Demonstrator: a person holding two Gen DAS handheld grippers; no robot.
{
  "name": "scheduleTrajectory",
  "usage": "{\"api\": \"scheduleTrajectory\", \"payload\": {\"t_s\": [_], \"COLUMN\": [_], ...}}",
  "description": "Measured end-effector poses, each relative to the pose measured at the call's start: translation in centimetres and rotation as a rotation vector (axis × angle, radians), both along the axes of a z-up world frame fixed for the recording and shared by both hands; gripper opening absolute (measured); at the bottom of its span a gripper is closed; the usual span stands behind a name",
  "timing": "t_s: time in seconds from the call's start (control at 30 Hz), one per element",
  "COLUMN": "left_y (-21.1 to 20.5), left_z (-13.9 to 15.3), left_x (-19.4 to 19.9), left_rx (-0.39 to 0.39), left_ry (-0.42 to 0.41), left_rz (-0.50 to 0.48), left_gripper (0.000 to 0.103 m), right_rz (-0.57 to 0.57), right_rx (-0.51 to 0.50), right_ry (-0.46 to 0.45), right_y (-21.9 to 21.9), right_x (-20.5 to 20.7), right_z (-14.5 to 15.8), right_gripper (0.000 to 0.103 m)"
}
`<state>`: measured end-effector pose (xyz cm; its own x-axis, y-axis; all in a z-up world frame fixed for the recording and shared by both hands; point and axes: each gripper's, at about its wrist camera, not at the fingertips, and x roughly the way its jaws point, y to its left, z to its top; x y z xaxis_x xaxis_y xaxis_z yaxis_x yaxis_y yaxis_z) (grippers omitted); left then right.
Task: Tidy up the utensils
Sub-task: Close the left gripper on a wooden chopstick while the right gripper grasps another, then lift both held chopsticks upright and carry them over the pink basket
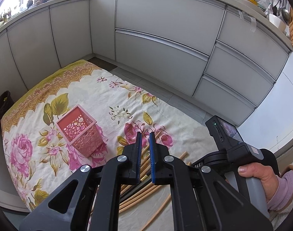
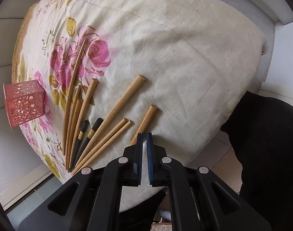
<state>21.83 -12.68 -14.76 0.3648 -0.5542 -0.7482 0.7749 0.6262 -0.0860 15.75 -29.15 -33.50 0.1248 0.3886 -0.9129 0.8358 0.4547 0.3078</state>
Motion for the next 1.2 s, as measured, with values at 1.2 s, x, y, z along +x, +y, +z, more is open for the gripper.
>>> {"api": "scheduleTrajectory", "payload": {"t_s": [1.2], "left_y": [-10.3], "left_z": [-10.6], "left_x": [4.7], "left_rx": [0.33], "left_ry": [0.261], "left_rz": [-0.189], "left_gripper": [0.01], "right_rz": [-0.105], "right_rx": [0.094], "right_ry": [-0.287], "right_y": [-8.2], "right_x": [-4.1], "right_z": [0.8], "right_gripper": [0.007]}}
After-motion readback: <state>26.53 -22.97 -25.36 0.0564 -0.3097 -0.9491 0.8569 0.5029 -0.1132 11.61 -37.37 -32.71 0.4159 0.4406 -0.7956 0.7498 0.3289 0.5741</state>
